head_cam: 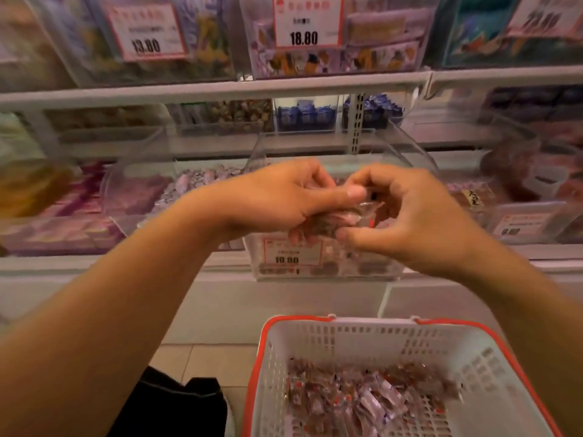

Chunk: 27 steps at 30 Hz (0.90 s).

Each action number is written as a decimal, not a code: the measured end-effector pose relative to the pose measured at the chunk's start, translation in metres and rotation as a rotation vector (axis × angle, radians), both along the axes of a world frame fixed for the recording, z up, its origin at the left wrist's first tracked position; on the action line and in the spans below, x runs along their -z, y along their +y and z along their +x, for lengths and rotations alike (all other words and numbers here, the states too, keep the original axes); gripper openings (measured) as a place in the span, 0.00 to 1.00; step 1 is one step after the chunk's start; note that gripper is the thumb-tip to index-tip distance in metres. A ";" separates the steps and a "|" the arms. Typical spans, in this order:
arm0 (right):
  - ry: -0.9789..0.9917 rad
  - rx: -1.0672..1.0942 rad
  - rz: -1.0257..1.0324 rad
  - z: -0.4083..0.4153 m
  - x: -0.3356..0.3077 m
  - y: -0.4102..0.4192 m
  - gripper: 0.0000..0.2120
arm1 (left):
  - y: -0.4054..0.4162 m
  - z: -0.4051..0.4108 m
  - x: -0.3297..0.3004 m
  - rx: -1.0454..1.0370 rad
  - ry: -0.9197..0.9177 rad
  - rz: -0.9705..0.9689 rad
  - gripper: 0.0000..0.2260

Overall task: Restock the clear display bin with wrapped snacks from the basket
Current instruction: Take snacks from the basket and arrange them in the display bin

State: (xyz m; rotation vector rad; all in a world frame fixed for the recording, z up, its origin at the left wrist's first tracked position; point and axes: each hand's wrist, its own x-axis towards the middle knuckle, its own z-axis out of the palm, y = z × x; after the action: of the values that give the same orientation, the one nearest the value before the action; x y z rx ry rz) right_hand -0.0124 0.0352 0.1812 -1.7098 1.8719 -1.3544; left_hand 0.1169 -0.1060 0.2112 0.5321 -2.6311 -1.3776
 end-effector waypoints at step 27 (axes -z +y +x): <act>-0.169 -0.307 0.600 -0.058 0.026 -0.103 0.18 | -0.100 -0.024 0.020 0.202 -0.375 -1.096 0.11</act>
State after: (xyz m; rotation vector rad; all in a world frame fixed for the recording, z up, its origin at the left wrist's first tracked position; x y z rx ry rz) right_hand -0.0707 -0.0675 0.1553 -1.4361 1.6133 -0.6958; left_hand 0.0928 -0.2064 0.1914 0.3642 -3.2157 0.3124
